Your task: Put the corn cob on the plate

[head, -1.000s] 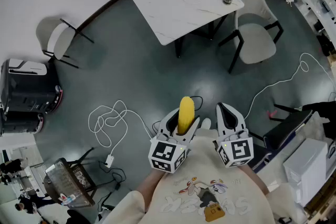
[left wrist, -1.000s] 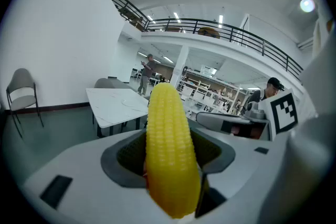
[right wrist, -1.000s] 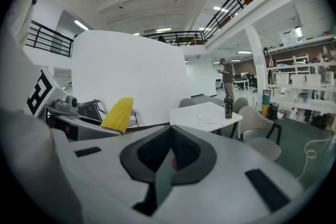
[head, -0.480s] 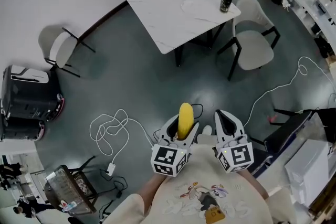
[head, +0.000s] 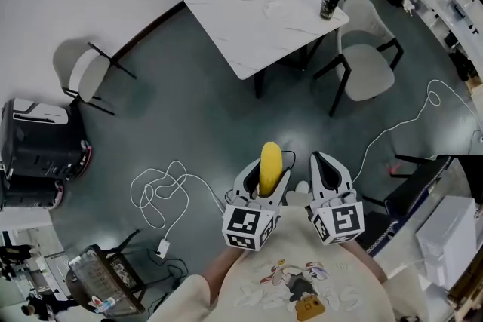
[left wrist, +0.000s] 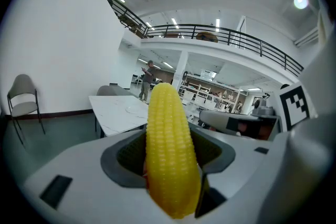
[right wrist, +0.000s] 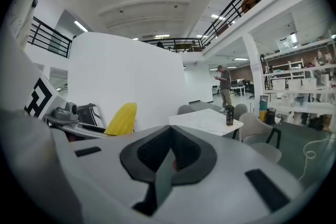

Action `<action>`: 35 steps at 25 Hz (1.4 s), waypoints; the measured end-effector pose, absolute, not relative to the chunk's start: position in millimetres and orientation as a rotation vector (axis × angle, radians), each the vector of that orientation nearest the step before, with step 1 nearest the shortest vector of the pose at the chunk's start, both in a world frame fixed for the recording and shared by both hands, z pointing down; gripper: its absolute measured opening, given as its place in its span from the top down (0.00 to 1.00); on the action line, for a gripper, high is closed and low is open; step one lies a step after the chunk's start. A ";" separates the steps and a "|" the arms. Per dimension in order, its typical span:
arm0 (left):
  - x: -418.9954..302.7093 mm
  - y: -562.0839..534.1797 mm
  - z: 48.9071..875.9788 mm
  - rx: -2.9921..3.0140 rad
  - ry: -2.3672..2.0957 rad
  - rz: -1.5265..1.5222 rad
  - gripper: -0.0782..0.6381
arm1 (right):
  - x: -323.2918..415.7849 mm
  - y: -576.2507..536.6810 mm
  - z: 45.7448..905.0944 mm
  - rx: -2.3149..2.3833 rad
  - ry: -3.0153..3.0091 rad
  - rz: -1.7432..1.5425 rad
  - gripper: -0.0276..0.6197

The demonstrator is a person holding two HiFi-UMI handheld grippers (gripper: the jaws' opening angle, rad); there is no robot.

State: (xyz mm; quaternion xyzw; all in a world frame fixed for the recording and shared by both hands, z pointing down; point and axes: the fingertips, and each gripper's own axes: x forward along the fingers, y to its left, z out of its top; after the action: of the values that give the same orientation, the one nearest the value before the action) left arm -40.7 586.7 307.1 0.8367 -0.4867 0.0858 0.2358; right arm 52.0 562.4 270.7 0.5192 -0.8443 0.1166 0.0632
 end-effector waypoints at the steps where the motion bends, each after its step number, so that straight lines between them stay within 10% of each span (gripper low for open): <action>1: -46.5 585.6 307.8 2.296 -1.332 0.236 0.54 | 48.0 561.6 271.2 1.575 -2.545 0.351 0.95; 35: -15.3 295.3 353.8 2.190 -1.255 0.293 0.54 | 75.9 267.8 310.3 1.443 -2.584 0.381 0.95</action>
State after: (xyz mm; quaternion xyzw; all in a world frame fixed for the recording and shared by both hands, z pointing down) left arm -15.3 295.3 353.8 0.8233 -0.4717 0.1101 0.2958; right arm 75.9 267.8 310.3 0.4820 -0.8633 0.1274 0.0788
